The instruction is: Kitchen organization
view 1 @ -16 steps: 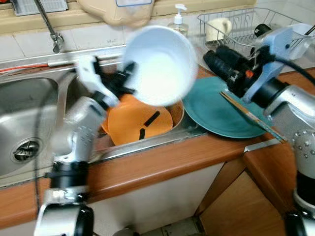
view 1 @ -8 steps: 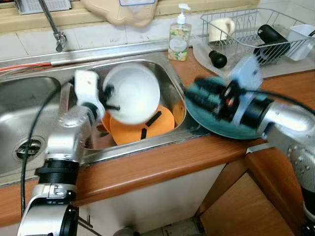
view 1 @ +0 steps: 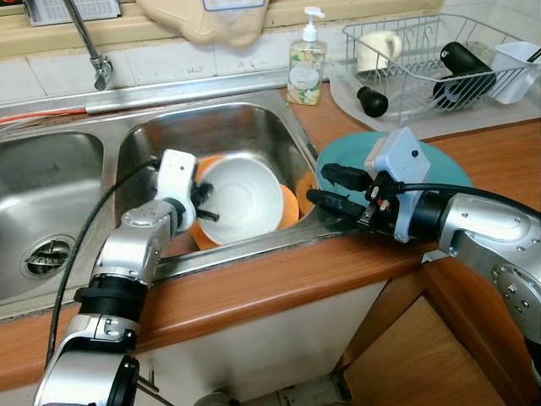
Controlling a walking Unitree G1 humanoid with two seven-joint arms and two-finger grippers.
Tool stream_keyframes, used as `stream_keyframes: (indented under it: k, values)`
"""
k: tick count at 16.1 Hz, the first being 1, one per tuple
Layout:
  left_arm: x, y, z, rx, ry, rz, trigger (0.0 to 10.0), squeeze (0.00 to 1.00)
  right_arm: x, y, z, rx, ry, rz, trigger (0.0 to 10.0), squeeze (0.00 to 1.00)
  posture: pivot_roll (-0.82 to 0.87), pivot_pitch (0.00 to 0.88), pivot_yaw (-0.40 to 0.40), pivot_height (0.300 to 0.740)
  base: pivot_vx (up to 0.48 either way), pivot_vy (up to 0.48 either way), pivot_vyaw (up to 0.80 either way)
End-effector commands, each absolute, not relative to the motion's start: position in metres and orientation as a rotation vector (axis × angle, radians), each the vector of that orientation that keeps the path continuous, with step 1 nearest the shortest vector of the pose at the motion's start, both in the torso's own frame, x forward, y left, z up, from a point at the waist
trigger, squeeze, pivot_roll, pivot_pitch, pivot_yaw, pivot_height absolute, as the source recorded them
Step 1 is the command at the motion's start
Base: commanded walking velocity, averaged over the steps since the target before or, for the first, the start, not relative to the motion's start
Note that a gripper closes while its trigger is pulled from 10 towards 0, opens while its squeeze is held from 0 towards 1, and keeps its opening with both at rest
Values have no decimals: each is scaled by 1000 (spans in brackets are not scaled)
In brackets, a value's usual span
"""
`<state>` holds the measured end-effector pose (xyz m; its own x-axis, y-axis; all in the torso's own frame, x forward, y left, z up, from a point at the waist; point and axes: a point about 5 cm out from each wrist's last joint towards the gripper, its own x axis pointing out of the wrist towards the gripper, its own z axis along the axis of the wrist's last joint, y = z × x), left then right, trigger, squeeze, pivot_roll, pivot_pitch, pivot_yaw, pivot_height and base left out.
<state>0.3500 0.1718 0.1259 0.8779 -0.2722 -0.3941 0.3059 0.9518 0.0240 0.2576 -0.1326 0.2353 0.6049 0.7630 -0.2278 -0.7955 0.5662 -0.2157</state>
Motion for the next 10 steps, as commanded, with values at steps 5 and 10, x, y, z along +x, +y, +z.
stream_keyframes:
  k: [5,10]
  values:
    - [353,167,136,85,404,-370,10000,1000,254,-132,232,-328,138,945,10000,0,-165,0,66,740,0,0,0]
    - [352,167,136,89,403,-378,10000,1000,254,-133,232,-337,138,936,10000,0,-166,0,66,740,0,0,0]
